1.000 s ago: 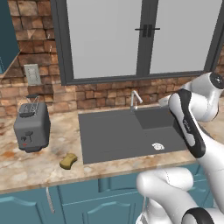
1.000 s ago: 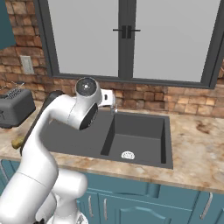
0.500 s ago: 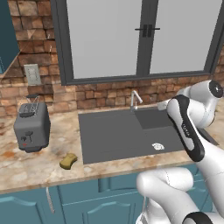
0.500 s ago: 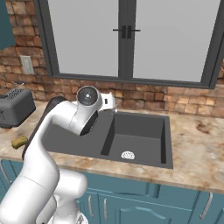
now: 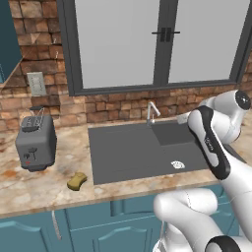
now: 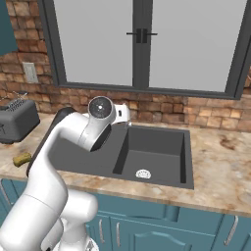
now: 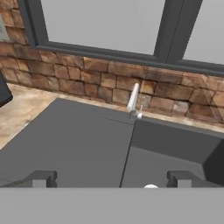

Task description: Soak the sponge with water for a few seconds and then drop it inside the sink.

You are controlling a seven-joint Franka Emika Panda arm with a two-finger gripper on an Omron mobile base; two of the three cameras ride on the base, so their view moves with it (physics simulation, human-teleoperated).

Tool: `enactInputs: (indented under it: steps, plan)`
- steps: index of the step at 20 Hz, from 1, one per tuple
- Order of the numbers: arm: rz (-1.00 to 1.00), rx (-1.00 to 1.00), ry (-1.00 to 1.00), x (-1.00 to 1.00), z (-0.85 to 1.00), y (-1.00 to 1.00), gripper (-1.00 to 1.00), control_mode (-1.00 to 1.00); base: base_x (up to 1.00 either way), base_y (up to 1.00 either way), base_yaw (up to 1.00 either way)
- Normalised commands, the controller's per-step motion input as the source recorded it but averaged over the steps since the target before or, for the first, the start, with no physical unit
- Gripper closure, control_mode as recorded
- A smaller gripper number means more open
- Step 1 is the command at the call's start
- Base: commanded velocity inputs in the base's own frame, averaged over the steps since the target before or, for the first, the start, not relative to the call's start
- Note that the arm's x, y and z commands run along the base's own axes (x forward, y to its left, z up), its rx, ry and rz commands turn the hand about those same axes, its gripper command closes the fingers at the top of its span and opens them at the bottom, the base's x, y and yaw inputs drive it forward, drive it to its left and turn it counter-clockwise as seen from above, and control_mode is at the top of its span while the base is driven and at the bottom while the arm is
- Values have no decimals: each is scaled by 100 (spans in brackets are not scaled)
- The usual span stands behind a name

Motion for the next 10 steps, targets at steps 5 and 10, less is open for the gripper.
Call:
enactInputs:
  steps: [5,10]
  plan:
    - [0,0,0,0,5,-1,-100,-100,0,0,0]
    - [0,4,-1,-1,24,-5,-100,-100,0,0,0]
